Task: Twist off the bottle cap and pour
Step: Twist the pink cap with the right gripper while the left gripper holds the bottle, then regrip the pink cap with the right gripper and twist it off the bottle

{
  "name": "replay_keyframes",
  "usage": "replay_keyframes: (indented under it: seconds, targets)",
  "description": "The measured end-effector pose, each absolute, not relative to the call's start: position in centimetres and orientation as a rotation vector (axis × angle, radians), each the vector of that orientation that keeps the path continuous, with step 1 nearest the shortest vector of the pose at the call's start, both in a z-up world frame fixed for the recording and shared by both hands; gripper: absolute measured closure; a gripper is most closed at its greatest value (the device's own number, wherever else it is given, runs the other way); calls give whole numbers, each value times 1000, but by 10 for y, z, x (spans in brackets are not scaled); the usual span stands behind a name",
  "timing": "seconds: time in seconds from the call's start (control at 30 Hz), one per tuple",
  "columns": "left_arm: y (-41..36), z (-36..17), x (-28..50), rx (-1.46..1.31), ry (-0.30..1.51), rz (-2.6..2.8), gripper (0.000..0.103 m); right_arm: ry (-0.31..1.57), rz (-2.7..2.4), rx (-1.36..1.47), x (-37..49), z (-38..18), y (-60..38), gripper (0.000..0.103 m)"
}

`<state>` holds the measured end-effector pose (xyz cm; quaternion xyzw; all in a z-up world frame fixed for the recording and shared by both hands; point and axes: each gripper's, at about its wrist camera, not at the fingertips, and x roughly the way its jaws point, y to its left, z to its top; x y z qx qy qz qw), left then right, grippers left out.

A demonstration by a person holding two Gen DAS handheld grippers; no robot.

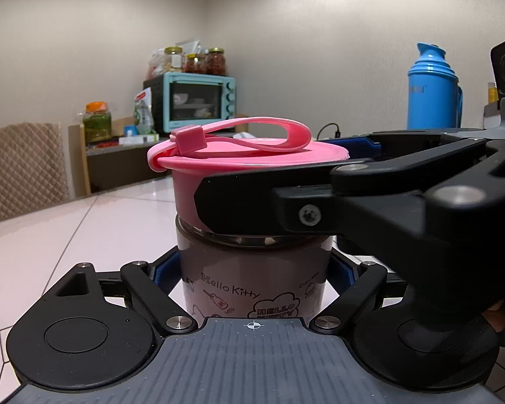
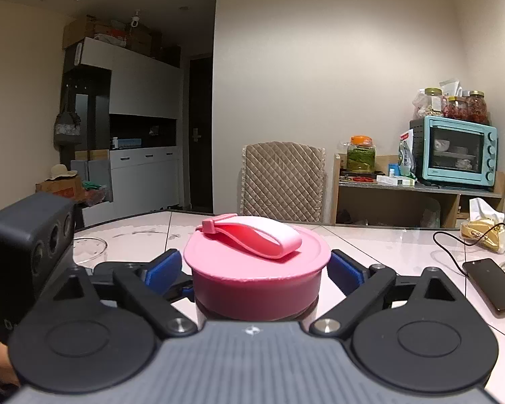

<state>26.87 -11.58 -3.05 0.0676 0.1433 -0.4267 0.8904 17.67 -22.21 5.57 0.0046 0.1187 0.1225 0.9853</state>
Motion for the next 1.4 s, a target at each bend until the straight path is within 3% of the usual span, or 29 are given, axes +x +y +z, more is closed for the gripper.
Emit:
replay_keyframes:
  seconds: [0.5,1.4]
  targets:
    - [-116,-30,269,140,298,-886,13,241,231,17,177,52,-221,17]
    - [-117,-29,268,141,296,-885,13,219,581,-24,194,52,-266,18]
